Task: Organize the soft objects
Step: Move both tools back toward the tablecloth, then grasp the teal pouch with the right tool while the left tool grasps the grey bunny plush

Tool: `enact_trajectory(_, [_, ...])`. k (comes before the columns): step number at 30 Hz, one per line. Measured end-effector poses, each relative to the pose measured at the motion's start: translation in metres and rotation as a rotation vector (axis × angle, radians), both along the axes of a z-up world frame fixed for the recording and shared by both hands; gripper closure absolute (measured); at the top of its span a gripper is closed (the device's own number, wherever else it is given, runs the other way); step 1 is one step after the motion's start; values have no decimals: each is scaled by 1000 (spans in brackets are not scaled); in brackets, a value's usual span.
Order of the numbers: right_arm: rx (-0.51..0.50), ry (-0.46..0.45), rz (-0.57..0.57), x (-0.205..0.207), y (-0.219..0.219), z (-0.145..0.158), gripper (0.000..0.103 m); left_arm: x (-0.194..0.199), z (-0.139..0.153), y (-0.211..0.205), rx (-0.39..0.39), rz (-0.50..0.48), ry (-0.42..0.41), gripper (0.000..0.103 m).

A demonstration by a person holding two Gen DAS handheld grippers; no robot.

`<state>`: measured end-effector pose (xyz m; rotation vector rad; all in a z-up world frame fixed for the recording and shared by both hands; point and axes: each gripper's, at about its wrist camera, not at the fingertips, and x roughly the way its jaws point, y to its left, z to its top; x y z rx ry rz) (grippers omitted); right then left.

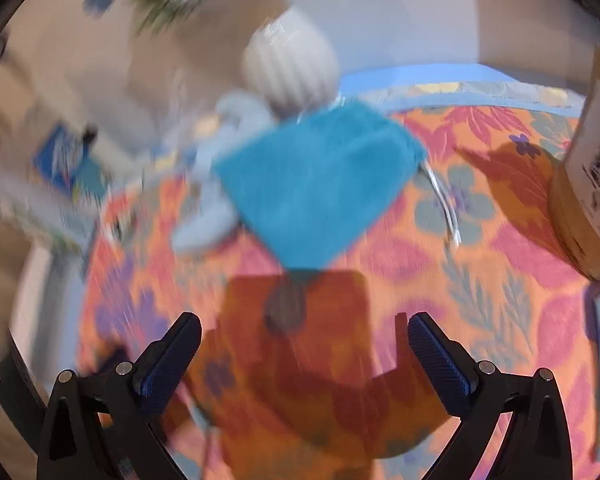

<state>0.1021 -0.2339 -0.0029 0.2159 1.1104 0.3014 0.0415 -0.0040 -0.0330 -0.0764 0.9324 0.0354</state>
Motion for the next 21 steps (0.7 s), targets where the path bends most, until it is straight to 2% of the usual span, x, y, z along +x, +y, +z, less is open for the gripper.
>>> enact_trajectory(3, [80, 1, -71, 27, -7, 1, 0, 15, 18, 7, -69, -38, 33, 15])
enact_trajectory(6, [84, 53, -100, 49, -5, -13, 0, 30, 49, 15, -120, -40, -33, 15])
enact_trajectory(8, [67, 9, -120, 52, -1, -13, 11, 44, 59, 15, -126, -48, -46, 15])
enact_trajectory(9, [62, -16, -122, 54, 4, -13, 27, 53, 63, 13, -130, -56, -51, 15])
enact_trajectory(11, [68, -37, -106, 58, 10, -14, 47, 65, 65, 7, -132, -66, -59, 15])
enact_trajectory(12, [48, -46, -98, 58, 12, -14, 70, 71, 64, 3, -133, -76, -60, 15])
enact_trajectory(16, [48, -100, -80, 48, 2, -7, 82, 93, 53, -16, -170, -126, -49, 15])
enact_trajectory(21, [23, -145, -169, 26, -40, 7, 83, 120, 42, -49, -223, -162, -30, 15])
